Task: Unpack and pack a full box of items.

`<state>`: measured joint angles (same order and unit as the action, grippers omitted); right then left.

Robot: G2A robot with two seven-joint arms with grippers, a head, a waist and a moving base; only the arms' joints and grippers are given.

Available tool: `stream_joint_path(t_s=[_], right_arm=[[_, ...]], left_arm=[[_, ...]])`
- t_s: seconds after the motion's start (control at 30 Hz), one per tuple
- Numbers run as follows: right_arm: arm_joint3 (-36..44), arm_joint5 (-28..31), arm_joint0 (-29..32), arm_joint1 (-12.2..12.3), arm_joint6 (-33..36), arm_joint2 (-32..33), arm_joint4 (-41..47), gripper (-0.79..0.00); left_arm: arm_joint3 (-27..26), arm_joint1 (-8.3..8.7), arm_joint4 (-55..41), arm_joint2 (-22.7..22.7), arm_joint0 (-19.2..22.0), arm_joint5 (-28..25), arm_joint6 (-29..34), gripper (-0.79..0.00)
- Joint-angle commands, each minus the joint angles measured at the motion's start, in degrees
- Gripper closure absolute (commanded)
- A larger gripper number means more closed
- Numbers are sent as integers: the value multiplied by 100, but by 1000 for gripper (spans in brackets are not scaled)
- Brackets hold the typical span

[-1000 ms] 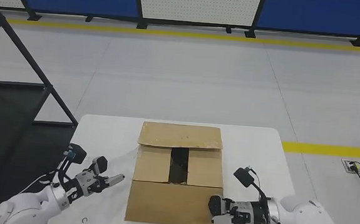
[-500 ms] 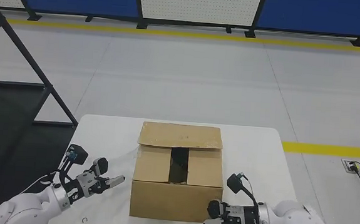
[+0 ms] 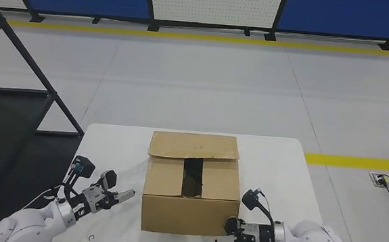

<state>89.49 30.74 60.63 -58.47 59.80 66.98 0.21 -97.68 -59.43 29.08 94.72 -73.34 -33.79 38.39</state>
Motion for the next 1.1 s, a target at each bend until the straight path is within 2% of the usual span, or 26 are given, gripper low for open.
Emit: stream_joint_path(t_s=[0.0, 0.27, 0.4, 0.63, 0.83, 1.0, 1.07], right_arm=[[146, 99, 83, 29, 14, 111, 124, -785], [1009, 178, 441, 196, 270, 823, 719, -785], [1205, -15, 387, 228, 0, 1110, 769, -785], [1051, -820, -48, 174, -1160, 1166, 412, -785], [1051, -820, -48, 174, -1160, 1166, 412, -785], [986, -848, -21, 157, -1287, 1119, 599, -785], [809, -1213, -216, 130, -1468, 1027, 580, -785]], left_arm=[[0, 0, 0, 0, 0, 0, 0, -785], [0, 0, 0, 0, 0, 0, 0, -785], [0, 0, 0, 0, 0, 0, 0, -785], [0, 0, 0, 0, 0, 0, 0, -785], [-27, 18, -143, 62, -188, -132, -149, -785], [38, 92, -988, 242, -326, -438, 359, -785], [48, 132, -1428, 301, -358, -530, 720, -785]])
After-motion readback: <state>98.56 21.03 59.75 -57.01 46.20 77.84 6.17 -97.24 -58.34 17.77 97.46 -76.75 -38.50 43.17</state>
